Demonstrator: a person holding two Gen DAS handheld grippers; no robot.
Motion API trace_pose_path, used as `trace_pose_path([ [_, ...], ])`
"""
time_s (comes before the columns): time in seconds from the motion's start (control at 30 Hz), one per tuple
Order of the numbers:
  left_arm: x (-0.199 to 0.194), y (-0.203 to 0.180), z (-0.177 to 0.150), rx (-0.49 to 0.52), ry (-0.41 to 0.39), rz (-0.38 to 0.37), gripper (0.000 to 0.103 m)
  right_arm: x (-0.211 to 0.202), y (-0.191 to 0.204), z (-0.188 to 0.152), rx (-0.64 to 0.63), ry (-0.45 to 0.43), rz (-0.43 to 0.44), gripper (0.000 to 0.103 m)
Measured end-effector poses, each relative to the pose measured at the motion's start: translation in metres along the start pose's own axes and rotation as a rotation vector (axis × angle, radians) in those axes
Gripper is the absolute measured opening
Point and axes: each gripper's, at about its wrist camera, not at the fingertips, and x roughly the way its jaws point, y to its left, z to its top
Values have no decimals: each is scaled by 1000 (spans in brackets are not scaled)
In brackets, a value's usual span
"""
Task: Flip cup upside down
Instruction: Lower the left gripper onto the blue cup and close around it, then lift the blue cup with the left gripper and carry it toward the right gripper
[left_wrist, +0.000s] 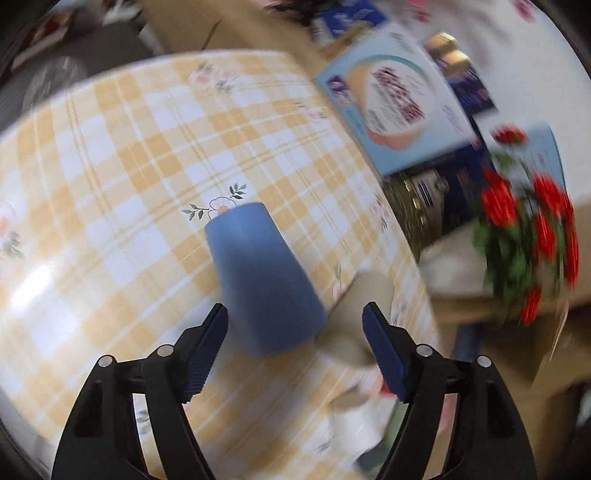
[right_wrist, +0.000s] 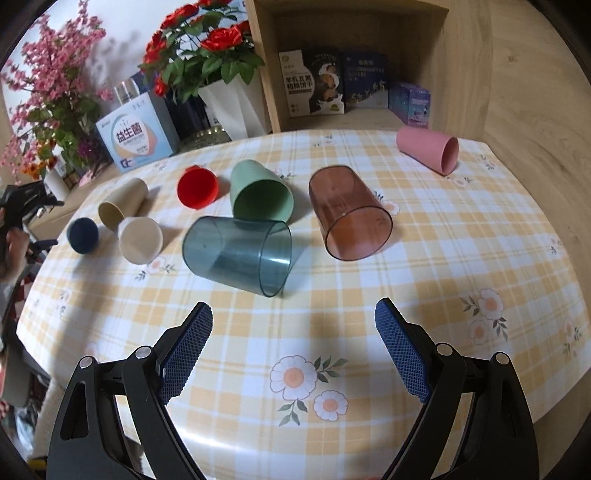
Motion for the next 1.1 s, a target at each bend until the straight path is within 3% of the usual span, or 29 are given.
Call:
trace_pose_path([
  [0.17,34,11,17,-76,37,36,80,15,-3,1,12,32,-11,87],
  [0.47,62,9,28,-14,33,105,81,34,-1,-3,7,84,-5,87],
  [0.6,70,-3,26,60,51,173,80,34,0,-4,10,84,-5,87],
  [0.77,65,-7,10,149,64,182,66,27,1,-5,18,69,0,87],
  [0.83,58,-10,-1,223,54,229,66,23,1,-5,25,61,5,87],
  [0.93,47,-1,-16,263,92,185,66,16,0,-5,33,42,16,87],
  [1.1,19,11,-45,315,112,186,66,9,-2,-7,57,30,34,87],
])
